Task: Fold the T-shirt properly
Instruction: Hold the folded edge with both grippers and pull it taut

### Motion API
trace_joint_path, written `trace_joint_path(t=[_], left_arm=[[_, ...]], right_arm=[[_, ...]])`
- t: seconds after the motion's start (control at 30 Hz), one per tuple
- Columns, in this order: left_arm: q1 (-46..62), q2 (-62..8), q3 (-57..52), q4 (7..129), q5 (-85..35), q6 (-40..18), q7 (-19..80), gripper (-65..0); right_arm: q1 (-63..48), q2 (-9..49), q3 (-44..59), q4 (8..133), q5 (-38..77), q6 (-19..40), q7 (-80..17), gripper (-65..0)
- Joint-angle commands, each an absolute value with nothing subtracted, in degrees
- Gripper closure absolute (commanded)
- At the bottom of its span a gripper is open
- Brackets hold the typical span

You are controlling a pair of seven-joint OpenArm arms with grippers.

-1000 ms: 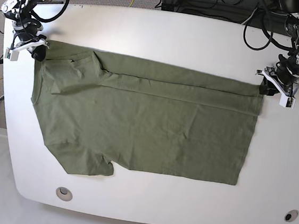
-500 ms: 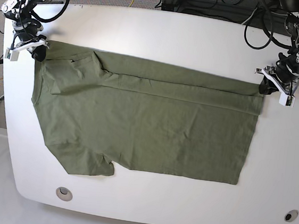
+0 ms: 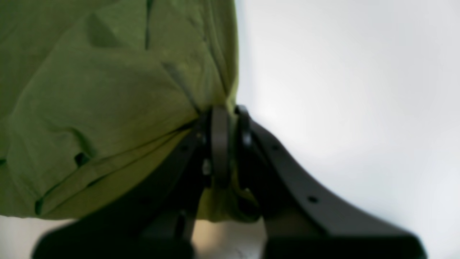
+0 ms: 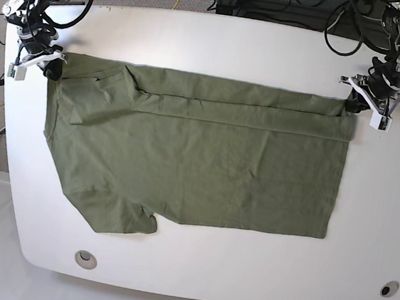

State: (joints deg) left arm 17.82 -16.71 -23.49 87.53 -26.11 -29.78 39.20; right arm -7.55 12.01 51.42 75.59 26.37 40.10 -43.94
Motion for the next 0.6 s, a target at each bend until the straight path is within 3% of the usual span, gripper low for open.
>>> trace_joint_path(t=[0.0, 0.3, 0.57], left_arm=[[17.0, -17.2, -23.6, 86.4, -25.0, -29.8, 41.8, -5.4], [15.2, -17.4, -23.4, 84.7, -25.4, -29.8, 38.3, -23.3], [15.1, -18.2, -23.5, 84.1, -26.4, -30.0, 37.2, -19.7]], right_arm=[[-7.3, 12.7, 51.7, 75.6, 25.2, 40.0, -45.3, -0.3], [-7.2, 12.6, 51.5, 74.7, 25.1, 40.0, -45.3, -0.2], [-7.3, 12.7, 51.7, 74.8, 25.3, 40.0, -45.3, -0.2]])
